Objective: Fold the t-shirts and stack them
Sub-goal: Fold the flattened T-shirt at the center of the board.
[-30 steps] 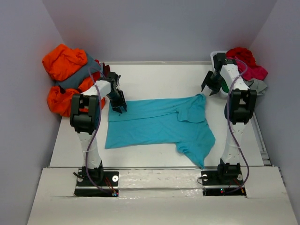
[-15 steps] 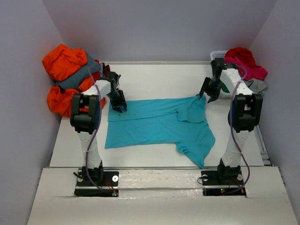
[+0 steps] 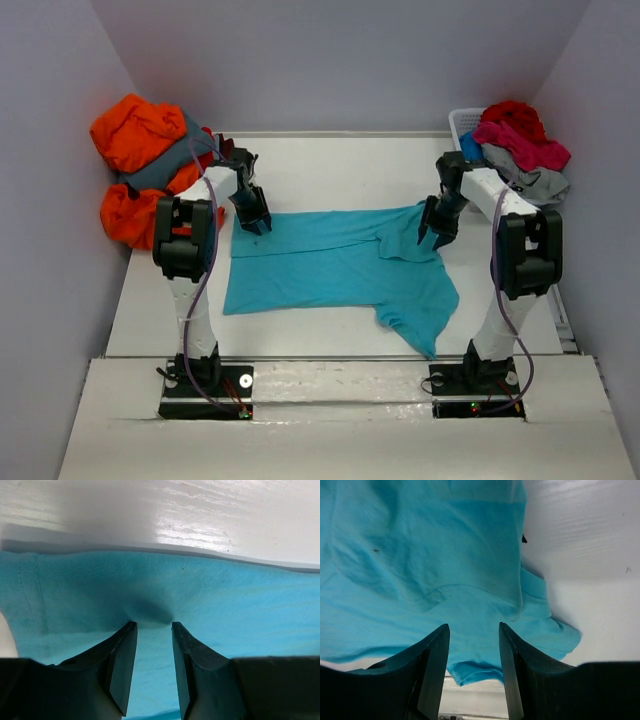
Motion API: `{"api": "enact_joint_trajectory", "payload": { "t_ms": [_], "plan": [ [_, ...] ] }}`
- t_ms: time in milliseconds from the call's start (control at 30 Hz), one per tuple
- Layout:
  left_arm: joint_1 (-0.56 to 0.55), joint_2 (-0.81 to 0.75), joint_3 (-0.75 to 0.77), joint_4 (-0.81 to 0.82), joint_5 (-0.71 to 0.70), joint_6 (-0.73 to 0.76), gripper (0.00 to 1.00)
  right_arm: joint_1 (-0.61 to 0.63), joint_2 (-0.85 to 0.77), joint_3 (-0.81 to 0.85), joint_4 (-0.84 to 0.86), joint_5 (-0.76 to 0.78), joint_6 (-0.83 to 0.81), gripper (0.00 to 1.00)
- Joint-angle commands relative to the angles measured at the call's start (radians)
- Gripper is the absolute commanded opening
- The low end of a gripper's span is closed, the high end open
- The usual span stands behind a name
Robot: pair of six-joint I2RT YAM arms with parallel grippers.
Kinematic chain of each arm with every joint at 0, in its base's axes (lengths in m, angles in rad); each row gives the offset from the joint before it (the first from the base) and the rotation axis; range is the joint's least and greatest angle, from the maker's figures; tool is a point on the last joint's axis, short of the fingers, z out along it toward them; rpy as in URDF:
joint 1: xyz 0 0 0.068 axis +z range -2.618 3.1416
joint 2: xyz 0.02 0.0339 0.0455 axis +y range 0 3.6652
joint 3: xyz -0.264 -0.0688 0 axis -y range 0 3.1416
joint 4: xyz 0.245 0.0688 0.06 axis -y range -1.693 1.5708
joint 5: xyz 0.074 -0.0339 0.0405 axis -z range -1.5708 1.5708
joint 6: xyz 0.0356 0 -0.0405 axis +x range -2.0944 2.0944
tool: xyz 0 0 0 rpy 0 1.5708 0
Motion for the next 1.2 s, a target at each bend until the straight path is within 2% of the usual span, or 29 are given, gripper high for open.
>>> {"api": "enact_joint_trajectory", "payload": {
  "t_ms": [0,533,1167],
  "plan": [
    [0.006,0.004,0.041,-0.011,0.000,-0.003,0.46,-0.006,-0.045,-0.057,0.053,-0.028,0.010,0.49],
    [0.034,-0.016,0.030,-0.014,-0.003,0.011,0.46,-0.006,0.042,-0.193,0.129,0.014,0.017,0.48],
    [0.081,-0.002,0.023,-0.016,0.011,0.026,0.46,-0.006,-0.051,-0.278,0.071,0.130,0.079,0.49]
  ]
}}
